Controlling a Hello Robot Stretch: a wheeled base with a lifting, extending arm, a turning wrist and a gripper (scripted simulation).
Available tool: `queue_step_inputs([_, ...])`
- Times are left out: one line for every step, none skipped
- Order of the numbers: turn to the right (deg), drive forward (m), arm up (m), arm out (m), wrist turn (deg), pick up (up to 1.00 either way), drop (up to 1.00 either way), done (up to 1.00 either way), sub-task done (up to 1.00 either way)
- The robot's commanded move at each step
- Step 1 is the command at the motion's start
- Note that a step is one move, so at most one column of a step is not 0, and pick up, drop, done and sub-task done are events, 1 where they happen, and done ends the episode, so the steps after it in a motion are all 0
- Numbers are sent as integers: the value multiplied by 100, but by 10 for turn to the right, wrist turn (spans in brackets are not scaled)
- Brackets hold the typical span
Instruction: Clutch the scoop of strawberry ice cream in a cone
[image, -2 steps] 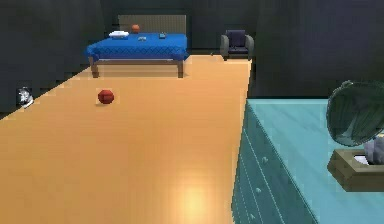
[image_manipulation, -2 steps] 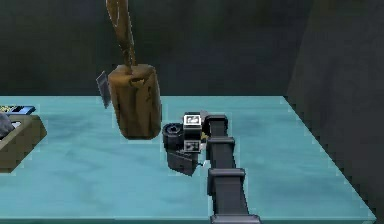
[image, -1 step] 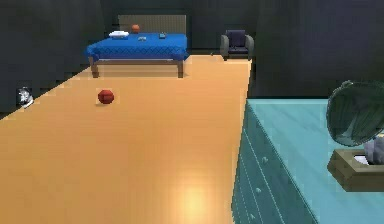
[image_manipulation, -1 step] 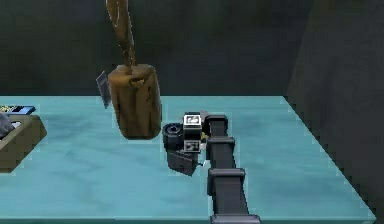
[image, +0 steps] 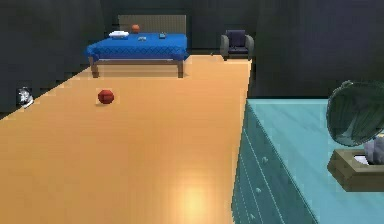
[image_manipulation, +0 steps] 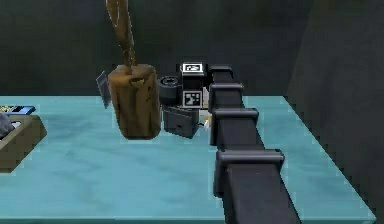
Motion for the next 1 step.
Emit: queue_step_inputs([0, 0, 0, 0, 0, 0, 0, 100, 0])
